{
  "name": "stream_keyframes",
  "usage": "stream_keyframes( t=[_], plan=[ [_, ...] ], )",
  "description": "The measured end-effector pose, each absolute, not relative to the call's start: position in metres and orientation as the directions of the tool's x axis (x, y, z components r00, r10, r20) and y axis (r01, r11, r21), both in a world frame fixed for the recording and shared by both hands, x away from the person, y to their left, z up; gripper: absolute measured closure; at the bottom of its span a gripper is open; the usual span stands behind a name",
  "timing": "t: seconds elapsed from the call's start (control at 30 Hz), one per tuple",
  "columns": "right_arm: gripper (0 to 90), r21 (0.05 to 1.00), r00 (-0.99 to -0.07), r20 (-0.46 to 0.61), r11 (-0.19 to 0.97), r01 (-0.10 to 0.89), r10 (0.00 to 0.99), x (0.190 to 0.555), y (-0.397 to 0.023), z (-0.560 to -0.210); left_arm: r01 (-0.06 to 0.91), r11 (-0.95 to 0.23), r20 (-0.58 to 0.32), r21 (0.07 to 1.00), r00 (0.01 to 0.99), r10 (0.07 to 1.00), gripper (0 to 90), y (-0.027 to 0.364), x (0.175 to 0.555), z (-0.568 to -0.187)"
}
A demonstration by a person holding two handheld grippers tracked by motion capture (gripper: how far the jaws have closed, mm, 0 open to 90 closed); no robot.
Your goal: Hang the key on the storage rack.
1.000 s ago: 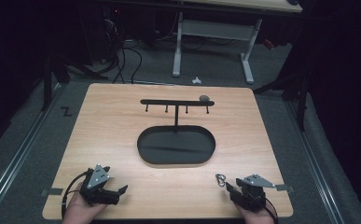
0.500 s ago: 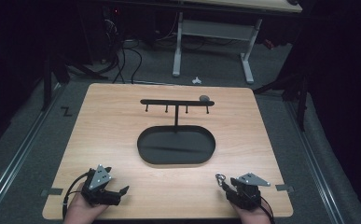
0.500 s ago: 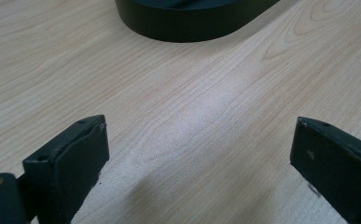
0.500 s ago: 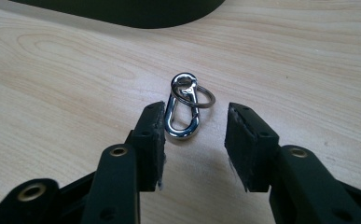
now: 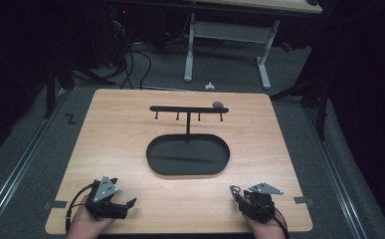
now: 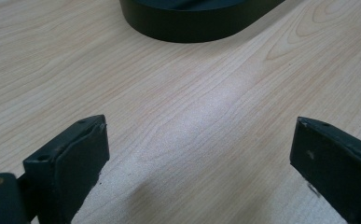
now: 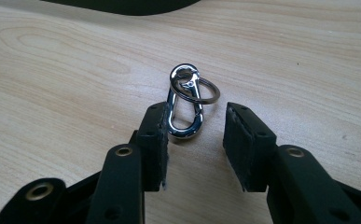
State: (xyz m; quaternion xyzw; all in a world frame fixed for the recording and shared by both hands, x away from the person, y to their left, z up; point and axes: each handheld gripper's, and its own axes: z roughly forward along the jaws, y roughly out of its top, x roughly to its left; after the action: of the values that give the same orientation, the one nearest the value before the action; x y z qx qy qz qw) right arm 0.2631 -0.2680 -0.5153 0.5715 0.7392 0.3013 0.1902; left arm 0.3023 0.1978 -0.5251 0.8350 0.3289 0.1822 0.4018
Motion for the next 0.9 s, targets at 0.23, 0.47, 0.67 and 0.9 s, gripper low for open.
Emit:
stream_keyframes(
  t=[0.23,0.47,0.67,0.9],
  plan=[
    [61.2,0.675,-0.265,0.046,0.165,0.719,0.963,0.268,-0.267,-0.514,0.402,-0.462,0.041,0.79,0.718,0.695,5.1,0.197,0.303,-0.525],
    [61.8,0.699,-0.263,0.015,0.178,0.692,0.965,0.274,-0.266,-0.514,0.401,-0.463,0.044,0.791,0.717,0.696,5.1,0.199,0.302,-0.524],
    [61.3,0.721,-0.254,-0.006,0.18,0.669,0.967,0.278,-0.266,-0.514,0.401,-0.463,0.044,0.791,0.717,0.696,5.2,0.198,0.302,-0.525],
    [60.5,0.733,-0.251,-0.046,0.203,0.649,0.967,0.289,-0.266,-0.515,0.404,-0.462,0.044,0.79,0.713,0.699,5.3,0.199,0.302,-0.525]
  ],
)
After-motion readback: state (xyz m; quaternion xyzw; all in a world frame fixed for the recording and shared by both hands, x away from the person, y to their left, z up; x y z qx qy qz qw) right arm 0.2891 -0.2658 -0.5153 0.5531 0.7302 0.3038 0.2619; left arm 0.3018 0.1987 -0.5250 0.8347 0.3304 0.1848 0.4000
